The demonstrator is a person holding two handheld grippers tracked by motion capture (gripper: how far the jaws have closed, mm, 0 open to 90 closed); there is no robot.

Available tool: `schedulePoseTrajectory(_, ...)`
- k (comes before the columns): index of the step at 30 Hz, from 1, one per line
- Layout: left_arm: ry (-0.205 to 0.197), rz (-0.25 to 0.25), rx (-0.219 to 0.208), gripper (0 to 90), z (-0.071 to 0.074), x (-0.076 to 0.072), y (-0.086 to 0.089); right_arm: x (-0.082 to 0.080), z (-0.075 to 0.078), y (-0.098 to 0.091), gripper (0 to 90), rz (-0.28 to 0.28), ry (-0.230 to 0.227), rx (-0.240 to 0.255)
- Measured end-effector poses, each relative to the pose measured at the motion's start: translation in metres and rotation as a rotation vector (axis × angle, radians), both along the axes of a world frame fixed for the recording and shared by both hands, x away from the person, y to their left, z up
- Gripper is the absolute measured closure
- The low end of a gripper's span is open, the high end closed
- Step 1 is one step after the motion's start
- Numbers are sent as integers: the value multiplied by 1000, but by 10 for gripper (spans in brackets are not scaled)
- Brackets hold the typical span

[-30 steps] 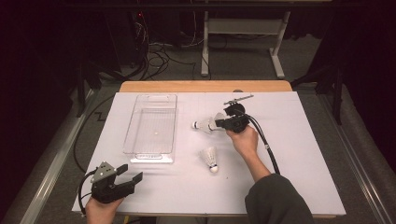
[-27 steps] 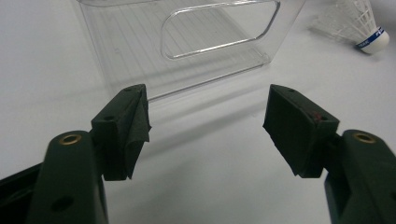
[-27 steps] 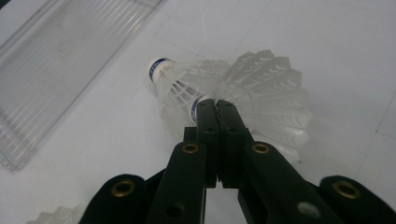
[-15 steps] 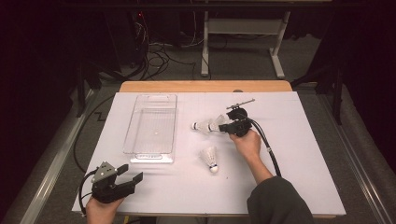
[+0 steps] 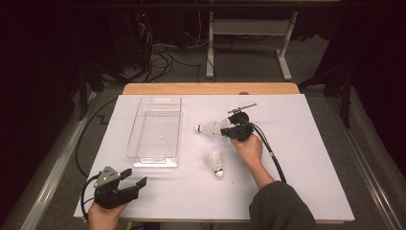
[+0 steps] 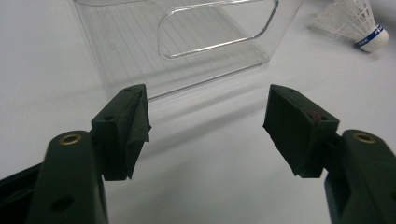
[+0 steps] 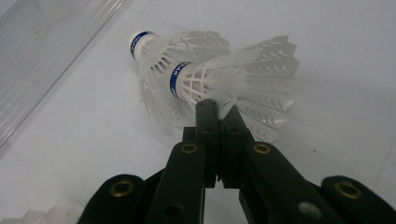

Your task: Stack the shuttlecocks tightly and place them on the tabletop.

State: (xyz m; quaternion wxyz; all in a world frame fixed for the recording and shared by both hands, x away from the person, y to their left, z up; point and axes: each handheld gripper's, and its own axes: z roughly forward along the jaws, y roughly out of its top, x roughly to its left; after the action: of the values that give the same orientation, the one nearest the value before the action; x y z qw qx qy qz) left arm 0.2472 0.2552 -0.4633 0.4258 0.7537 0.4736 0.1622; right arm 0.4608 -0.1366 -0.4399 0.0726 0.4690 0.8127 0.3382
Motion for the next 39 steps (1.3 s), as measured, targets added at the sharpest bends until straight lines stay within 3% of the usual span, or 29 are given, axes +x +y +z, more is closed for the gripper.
schedulePoseTrajectory(29,2,-7,3,321,0,0,-1,2,-3,14,859,14,7,24)
schedulePoseTrajectory(39,0,-8,1,321,0,0,-1,8,0,19,886,28,16,27)
